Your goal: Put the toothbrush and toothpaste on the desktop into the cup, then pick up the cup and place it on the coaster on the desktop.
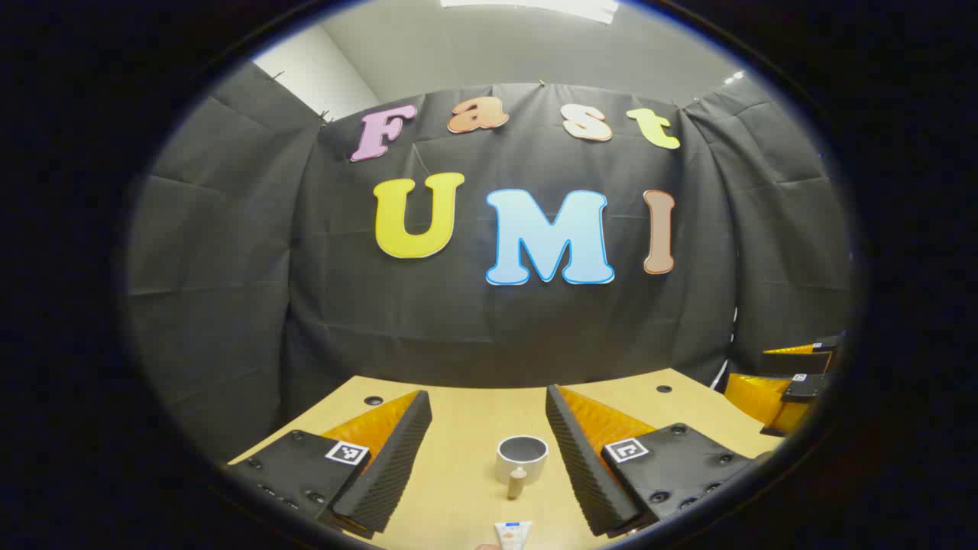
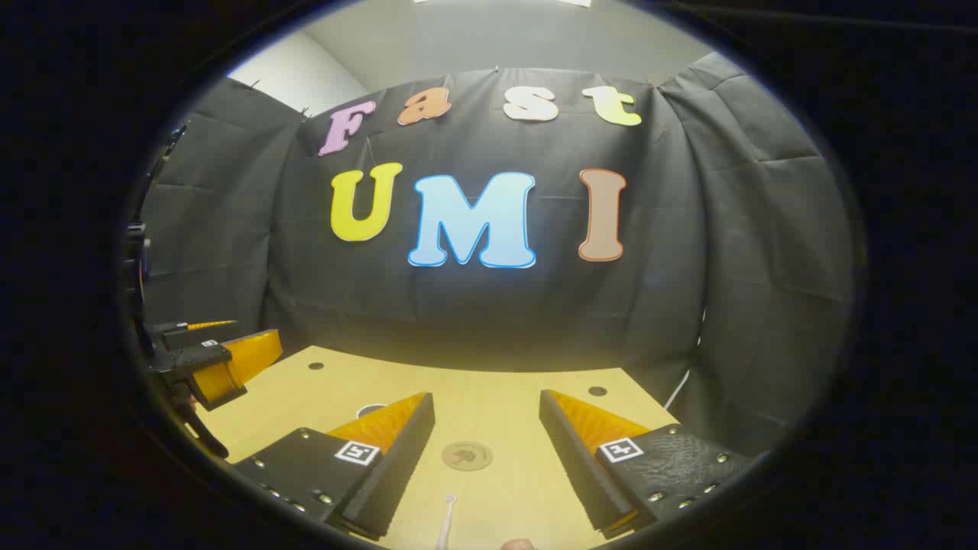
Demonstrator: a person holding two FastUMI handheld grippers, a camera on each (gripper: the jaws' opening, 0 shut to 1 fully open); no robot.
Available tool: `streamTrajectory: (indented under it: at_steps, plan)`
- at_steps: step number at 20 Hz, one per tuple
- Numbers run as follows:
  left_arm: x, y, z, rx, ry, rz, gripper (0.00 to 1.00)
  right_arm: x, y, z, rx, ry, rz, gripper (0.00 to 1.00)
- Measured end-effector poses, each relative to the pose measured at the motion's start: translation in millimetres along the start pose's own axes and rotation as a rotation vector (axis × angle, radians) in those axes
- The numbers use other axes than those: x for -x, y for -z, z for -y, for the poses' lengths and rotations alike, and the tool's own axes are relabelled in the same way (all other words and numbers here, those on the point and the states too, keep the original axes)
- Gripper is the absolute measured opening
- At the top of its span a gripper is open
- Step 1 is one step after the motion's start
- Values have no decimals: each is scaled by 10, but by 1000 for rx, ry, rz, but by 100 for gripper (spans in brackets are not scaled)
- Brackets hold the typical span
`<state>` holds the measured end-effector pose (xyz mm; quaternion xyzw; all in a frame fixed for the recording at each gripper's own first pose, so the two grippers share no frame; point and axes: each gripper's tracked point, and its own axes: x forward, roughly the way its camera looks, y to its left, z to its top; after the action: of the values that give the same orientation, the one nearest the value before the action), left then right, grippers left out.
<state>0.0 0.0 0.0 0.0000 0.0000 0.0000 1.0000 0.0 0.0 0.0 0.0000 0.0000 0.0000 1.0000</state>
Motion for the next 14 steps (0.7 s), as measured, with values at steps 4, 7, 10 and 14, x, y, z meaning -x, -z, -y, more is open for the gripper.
streamTrajectory:
  at_steps: [4, 7, 10, 14]
  plan:
    - [-7, -7, 3, -3, 4, -1, 94, 3, 2, -7, 5, -9, -1, 89]
    - [-9, 3, 7, -5, 8, -3, 96, 12, -12, -13, 8, -13, 3, 89]
    - [-8, 15, 4, -5, 11, -10, 96, 10, 5, -18, 13, -21, -4, 89]
    - [-26, 55, 4, -1, 16, -24, 96, 7, 35, -19, 15, -32, -17, 89]
